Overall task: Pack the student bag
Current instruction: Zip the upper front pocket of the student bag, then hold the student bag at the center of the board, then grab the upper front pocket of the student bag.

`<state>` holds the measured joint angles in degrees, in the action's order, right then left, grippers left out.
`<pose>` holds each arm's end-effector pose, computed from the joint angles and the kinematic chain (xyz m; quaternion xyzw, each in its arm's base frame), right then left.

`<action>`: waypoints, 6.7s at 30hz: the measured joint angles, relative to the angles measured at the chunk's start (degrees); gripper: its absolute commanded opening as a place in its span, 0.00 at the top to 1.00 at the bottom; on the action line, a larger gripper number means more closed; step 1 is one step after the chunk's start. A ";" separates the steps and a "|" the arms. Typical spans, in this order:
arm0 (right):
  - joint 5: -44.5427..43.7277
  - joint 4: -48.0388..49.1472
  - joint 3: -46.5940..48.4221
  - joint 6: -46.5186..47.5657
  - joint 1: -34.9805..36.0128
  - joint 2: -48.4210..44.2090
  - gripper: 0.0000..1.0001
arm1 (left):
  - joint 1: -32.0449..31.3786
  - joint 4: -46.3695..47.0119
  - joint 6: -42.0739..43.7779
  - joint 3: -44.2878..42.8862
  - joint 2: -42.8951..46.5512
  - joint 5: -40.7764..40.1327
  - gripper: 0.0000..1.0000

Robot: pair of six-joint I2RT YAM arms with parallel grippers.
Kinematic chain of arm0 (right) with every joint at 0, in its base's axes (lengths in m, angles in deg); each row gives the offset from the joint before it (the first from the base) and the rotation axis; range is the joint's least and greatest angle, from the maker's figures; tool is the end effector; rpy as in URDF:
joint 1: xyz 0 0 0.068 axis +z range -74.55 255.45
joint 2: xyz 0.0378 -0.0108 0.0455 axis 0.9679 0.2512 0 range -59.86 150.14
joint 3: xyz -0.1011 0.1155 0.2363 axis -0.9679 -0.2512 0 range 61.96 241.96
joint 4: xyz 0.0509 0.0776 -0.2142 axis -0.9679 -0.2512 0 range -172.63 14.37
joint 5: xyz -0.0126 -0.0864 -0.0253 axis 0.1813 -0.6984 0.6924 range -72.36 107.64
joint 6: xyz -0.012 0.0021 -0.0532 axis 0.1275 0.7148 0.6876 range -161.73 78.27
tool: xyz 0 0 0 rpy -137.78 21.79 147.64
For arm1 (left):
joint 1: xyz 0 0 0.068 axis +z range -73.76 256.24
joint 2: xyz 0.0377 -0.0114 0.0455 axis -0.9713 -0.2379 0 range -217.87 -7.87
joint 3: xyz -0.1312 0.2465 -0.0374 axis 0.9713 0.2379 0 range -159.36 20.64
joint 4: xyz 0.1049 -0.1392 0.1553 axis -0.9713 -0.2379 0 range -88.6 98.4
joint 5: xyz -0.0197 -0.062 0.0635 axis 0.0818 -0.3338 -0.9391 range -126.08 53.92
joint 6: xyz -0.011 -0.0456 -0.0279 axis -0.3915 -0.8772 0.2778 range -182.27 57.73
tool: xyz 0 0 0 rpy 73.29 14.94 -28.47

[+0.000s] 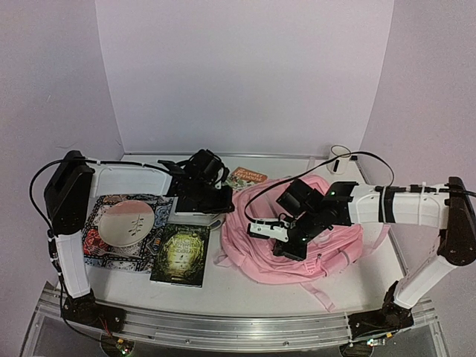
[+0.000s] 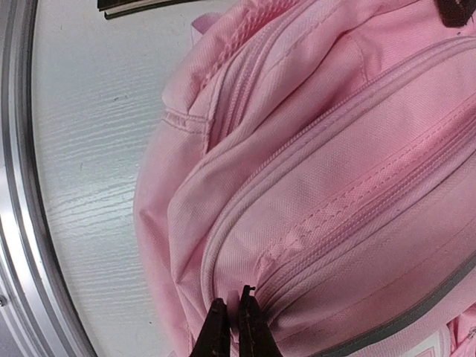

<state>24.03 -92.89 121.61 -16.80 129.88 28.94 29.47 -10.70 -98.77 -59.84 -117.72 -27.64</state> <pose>0.1755 0.2522 0.2545 -0.6079 0.7002 0.1445 0.3454 0.2718 -0.2970 0.2350 0.1095 0.9265 -0.2863 0.2185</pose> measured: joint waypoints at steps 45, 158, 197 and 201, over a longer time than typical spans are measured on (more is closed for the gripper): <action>-2.71 -0.10 -5.48 -4.11 -0.02 -7.55 0.66 | 2.28 -1.32 1.69 -1.25 -4.25 -0.60 1.00; -7.11 15.89 -23.23 -50.31 -14.50 -9.35 1.00 | -6.32 16.19 -19.92 23.31 7.08 -2.43 0.81; -2.85 -10.38 -1.34 -42.97 -5.42 -3.23 1.00 | -9.19 17.22 -23.12 24.84 11.77 -21.12 1.00; -1.01 -10.68 1.72 -43.58 -3.93 0.49 1.00 | -9.51 17.48 -24.71 24.84 11.77 -21.76 1.00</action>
<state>23.02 -103.57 123.33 -60.38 125.96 29.43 19.96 6.78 -123.48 -35.00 -105.95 -49.40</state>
